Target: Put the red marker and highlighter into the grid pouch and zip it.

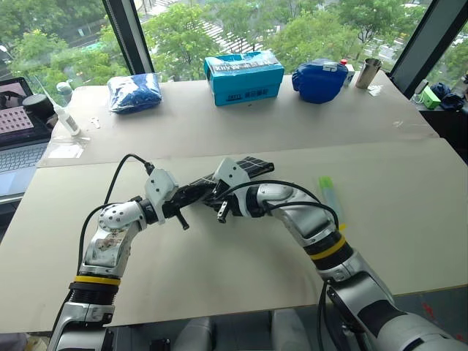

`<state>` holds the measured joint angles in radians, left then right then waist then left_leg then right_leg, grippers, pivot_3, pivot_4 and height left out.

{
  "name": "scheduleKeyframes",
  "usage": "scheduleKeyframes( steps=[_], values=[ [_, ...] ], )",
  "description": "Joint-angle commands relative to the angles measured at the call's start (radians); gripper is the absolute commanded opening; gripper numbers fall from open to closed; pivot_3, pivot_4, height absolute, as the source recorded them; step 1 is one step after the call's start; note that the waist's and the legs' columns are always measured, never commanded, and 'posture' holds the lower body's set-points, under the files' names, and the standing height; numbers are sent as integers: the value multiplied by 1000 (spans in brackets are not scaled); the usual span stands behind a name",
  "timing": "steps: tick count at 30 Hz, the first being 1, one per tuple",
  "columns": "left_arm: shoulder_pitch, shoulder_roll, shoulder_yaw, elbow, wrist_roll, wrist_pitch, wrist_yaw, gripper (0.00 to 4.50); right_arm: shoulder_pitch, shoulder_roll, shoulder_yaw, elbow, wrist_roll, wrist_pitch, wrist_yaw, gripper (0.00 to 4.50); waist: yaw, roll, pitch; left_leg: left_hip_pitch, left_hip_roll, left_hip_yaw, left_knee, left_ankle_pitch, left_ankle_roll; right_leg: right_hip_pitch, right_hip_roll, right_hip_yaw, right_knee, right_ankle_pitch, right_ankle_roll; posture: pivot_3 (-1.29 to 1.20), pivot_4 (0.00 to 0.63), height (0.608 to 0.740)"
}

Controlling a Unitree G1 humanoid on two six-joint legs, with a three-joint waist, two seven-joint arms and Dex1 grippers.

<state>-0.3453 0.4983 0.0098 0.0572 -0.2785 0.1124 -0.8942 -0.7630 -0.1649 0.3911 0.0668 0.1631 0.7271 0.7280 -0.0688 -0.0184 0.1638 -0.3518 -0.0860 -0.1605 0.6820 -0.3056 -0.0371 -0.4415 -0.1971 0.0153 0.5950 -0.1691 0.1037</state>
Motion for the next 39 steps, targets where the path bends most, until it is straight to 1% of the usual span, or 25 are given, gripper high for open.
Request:
scheduleKeyframes(
  steps=[1,2,3,4,5,7,11,13,15,18,19,21,23,26,30,39],
  values=[
    [-22,-5,5,-13,-18,2,-1,0,-27,3,-62,-27,32,-41,12,787,0,0,0,0,0,0,0,0,0,0,0,0,0,0,0,0,150,740],
    [-23,-6,5,-13,-17,2,-1,0,-34,2,-85,-21,38,-20,-2,1161,0,0,0,0,0,0,0,0,0,0,0,0,0,0,0,0,150,740],
    [-22,-6,5,-14,-17,2,-1,0,-34,-17,-101,-36,57,0,18,1428,0,0,0,0,0,0,0,0,0,0,0,0,0,0,0,0,150,740],
    [-20,-7,5,-15,-17,3,-1,0,-31,-38,-119,-60,80,20,42,1886,1,0,0,0,0,0,0,0,0,0,0,0,0,0,0,0,150,740],
    [-16,-6,6,-19,-19,3,-2,0,-30,-62,-156,-84,117,56,65,2092,1,0,0,0,0,0,0,0,0,0,0,0,0,0,0,0,150,740],
    [-5,-2,9,-31,-25,6,-7,0,-12,-129,-220,-153,190,99,121,2092,3,0,0,0,0,0,0,0,0,0,0,0,0,0,0,0,150,740],
    [26,12,19,-68,-48,11,-30,0,92,-321,-342,-321,300,144,217,2092,14,0,0,-1,0,0,0,0,0,0,0,0,-1,0,0,0,150,740],
    [43,21,20,-84,-56,17,-39,0,164,-408,-412,-388,320,135,230,2092,22,0,0,-1,0,0,0,0,0,0,0,-1,-1,0,0,0,150,740],
    [64,32,13,-95,-55,20,-51,0,212,-460,-502,-409,325,136,183,2092,23,0,0,-1,0,0,0,-1,1,1,0,-1,-1,0,0,0,150,740],
    [89,37,5,-115,-55,21,-58,0,213,-471,-605,-351,264,172,7,2092,23,0,0,0,0,3,1,-1,1,1,0,1,-1,1,-1,0,150,740],
    [94,35,4,-121,-58,24,-60,0,214,-476,-618,-330,233,199,-56,2092,26,0,0,0,0,3,1,0,1,1,0,1,-1,1,-1,0,150,740],
    [99,29,2,-128,-65,29,-62,0,263,-499,-622,-324,163,221,-151,2092,32,0,0,0,0,3,1,0,0,1,0,1,-1,2,-1,0,150,740],
    [100,27,0,-128,-66,30,-65,0,288,-507,-617,-329,130,233,-207,2092,39,0,0,0,0,3,1,0,0,1,0,1,0,2,-1,0,150,740],
    [97,26,-5,-120,-65,26,-70,0,322,-508,-611,-342,108,232,-250,2092,45,0,0,-1,0,4,2,0,0,2,0,1,-1,2,-1,0,150,740],
    [88,23,-6,-103,-61,17,-77,0,347,-479,-622,-330,100,267,-311,2092,44,0,0,0,0,4,2,0,0,2,0,1,-1,2,-1,0,150,740],
    [76,15,-5,-97,-63,21,-76,0,418,-447,-618,-348,109,294,-335,2092,51,0,0,0,0,4,2,0,0,2,0,1,-1,2,-1,0,150,740]
  ],
)
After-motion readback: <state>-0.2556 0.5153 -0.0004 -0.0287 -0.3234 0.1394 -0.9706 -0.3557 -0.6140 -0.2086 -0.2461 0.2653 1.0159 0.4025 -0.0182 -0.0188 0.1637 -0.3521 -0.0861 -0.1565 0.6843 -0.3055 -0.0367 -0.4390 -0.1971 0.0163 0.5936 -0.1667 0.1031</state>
